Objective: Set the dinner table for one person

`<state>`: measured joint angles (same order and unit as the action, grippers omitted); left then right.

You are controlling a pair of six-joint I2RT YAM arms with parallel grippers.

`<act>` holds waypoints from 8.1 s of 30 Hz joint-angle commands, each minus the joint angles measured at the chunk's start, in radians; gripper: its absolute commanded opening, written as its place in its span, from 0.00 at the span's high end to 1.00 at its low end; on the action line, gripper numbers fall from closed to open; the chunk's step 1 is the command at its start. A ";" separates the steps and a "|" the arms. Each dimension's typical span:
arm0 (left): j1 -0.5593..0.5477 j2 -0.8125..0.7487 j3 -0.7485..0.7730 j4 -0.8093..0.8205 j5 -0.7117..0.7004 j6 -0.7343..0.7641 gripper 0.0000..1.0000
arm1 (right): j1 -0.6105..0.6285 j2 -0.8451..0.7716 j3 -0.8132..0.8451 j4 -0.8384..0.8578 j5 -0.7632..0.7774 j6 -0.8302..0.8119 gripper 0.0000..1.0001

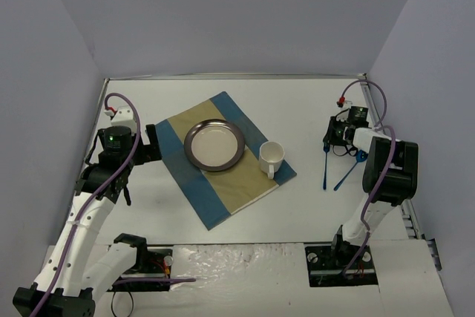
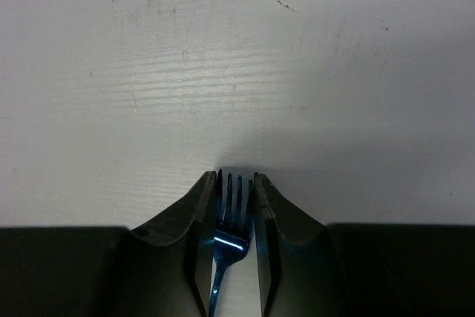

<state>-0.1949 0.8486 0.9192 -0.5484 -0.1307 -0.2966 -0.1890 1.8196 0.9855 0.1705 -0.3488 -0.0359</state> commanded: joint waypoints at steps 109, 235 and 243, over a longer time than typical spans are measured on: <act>-0.868 0.997 0.708 0.606 -0.238 0.109 0.50 | 0.412 -0.404 0.355 -0.391 0.244 0.602 1.00; 0.077 1.236 0.577 0.475 0.556 0.882 0.84 | 0.427 -0.896 -0.010 -0.290 0.139 0.292 0.01; 0.077 1.118 0.528 0.531 0.466 0.873 0.77 | 0.427 -0.901 -0.012 -0.290 0.121 0.295 0.01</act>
<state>-0.1287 2.0946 1.4502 -0.0758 0.3947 0.5571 0.2310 0.9383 0.9726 -0.1837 -0.2062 0.2592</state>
